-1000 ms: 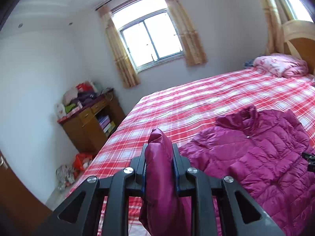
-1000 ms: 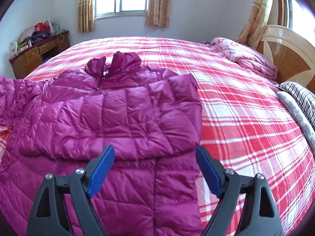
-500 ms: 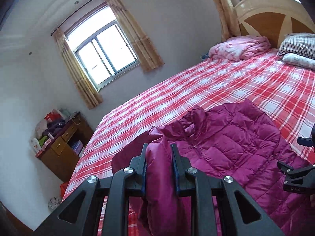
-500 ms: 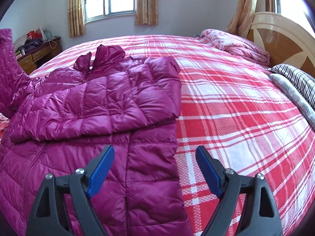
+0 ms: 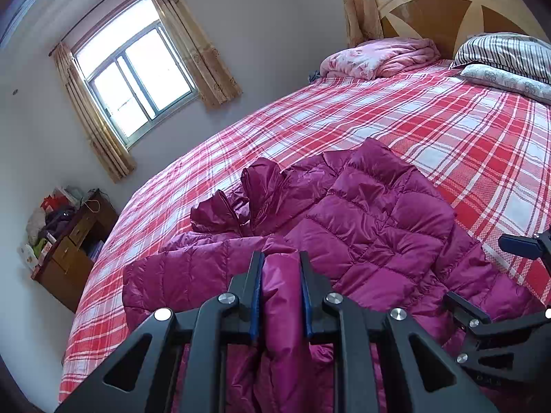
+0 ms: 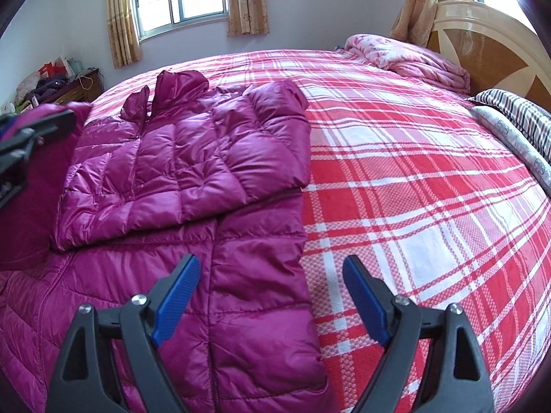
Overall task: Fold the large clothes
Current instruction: 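Fold the held sleeve across the jacket body and release it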
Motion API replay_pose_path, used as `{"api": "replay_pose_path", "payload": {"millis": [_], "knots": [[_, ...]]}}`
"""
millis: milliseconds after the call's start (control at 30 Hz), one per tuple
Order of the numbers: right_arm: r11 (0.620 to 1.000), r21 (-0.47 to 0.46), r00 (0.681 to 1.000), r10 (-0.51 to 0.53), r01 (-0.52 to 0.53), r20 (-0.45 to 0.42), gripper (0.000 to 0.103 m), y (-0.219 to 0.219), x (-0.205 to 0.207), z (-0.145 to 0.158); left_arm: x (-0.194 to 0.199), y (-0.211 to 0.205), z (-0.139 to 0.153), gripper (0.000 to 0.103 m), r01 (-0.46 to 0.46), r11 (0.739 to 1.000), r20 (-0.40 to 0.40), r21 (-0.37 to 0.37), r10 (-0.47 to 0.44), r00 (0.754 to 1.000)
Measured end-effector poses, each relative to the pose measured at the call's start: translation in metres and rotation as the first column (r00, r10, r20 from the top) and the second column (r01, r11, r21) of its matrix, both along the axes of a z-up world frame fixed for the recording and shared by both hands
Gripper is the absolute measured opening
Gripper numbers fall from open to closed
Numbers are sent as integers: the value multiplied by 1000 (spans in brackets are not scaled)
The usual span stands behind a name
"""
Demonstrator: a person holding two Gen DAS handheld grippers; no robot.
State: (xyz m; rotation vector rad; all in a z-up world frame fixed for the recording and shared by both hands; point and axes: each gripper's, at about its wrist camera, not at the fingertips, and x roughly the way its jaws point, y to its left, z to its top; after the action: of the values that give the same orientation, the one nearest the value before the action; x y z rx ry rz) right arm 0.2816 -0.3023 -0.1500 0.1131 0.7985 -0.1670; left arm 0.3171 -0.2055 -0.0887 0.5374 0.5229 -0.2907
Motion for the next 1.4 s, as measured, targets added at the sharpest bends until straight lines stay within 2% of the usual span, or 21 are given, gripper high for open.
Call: {"api": "replay_pose_path", "payload": {"millis": [167, 267, 300, 367, 400, 433, 667, 733, 833, 900, 967, 1033, 1100, 1133, 1200, 1300, 1400], "knots": [[1000, 10, 1000, -8, 8, 7, 87, -3, -1, 0, 15, -8, -11, 19, -25, 999, -60, -27, 24, 998], [1000, 9, 1000, -9, 8, 8, 87, -3, -1, 0, 19, -10, -13, 24, -25, 999, -93, -46, 21, 995], [1000, 9, 1000, -9, 8, 8, 87, -3, -1, 0, 18, -10, -12, 29, -19, 998, -95, -52, 14, 995], [1000, 10, 1000, -8, 8, 8, 87, -3, -1, 0, 15, -12, -10, 47, -21, 998, -80, -53, 17, 997], [1000, 11, 1000, -9, 9, 8, 87, -3, -1, 0, 14, -12, -9, 68, -28, 998, -64, -50, 24, 998], [1000, 12, 1000, -9, 9, 9, 87, -3, -1, 0, 11, -10, -6, 79, -34, 998, -38, -56, 32, 999], [1000, 22, 1000, -9, 8, 17, 87, -4, -2, 0, 7, 23, 15, 81, -63, 991, 17, -121, 66, 998], [1000, 24, 999, -6, 5, 39, 87, -4, -5, 4, 13, 42, 15, 81, -109, 987, 33, -116, 114, 993], [1000, 23, 999, 15, -17, 50, 86, -3, -7, 12, 33, 80, 0, 81, -208, 974, 1, -90, 209, 978], [999, 28, 997, 25, -27, 77, 78, 4, -10, 24, 50, 104, -13, 81, -282, 957, -29, -72, 281, 959], [994, 83, 993, 58, -66, 98, 75, 15, -9, 35, 65, 126, -28, 81, -343, 937, -79, -66, 338, 938], [984, 122, 988, 118, -130, 104, 64, 32, -1, 47, 75, 143, -40, 81, -374, 925, -122, -72, 364, 923], [972, 114, 976, 195, -205, 93, 50, 55, 13, 54, 78, 151, -46, 81, -381, 920, -145, -86, 367, 919], [967, 105, 971, 223, -231, 88, 46, 66, 20, 55, 79, 154, -48, 81, -386, 918, -152, -88, 371, 916], [956, 83, 959, 276, -280, 60, 30, 86, 37, 48, 79, 160, -48, 81, -397, 913, -155, -94, 381, 912], [955, 60, 957, 290, -290, 4, 25, 99, 56, 26, 80, 166, -38, 81, -419, 900, -157, -116, 400, 903], [959, 71, 961, 276, -276, 9, 25, 96, 61, 10, 81, 159, -12, 81, -382, 908, -129, -170, 364, 922]]}}
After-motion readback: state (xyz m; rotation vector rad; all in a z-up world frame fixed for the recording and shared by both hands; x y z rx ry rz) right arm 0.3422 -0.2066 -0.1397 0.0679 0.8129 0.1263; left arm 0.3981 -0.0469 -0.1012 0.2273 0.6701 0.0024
